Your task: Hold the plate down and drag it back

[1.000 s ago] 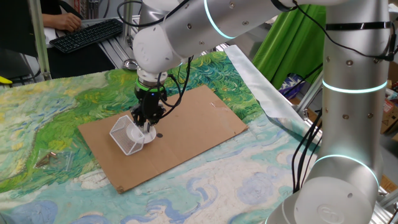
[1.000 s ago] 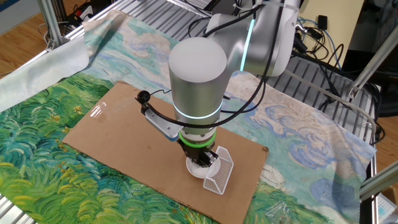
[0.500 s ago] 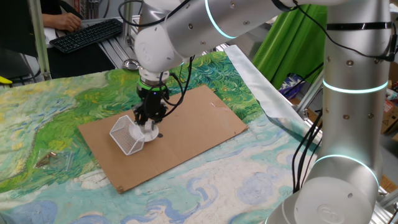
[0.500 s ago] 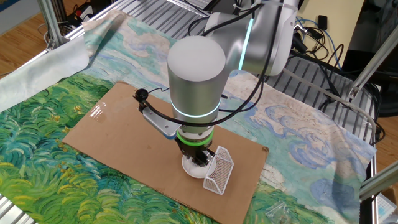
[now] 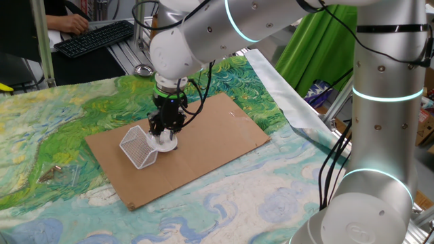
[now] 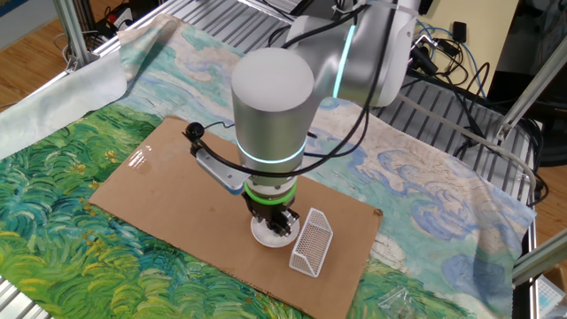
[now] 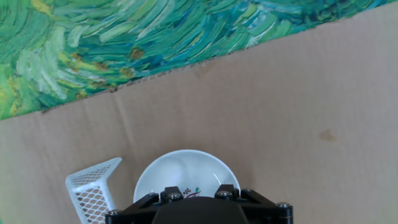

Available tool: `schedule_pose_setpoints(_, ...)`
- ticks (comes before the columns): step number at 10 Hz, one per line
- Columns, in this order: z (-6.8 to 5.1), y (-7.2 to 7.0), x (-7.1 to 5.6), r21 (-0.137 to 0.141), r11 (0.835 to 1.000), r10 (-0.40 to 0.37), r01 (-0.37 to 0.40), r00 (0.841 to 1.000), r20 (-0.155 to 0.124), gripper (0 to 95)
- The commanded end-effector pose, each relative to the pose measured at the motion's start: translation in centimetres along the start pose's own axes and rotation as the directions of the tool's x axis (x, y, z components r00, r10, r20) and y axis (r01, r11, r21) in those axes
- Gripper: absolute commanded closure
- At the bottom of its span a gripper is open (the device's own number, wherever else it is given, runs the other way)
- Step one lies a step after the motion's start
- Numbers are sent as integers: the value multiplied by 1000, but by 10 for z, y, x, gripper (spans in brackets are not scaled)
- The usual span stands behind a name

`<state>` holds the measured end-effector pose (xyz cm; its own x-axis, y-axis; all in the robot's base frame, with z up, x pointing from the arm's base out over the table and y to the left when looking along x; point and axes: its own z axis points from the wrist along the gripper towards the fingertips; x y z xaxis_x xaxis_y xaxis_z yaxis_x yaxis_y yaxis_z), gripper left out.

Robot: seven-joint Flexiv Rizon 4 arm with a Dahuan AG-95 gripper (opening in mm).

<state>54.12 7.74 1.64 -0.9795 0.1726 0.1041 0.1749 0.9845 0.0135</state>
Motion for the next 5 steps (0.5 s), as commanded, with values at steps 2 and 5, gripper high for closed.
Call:
schedule_pose_setpoints(2, -3, -4, 1, 16, 1000, 5, -5, 1000, 2, 570)
schedule_pose_setpoints(5, -2, -9, -1, 15, 999, 43, -43, 999, -3, 570)
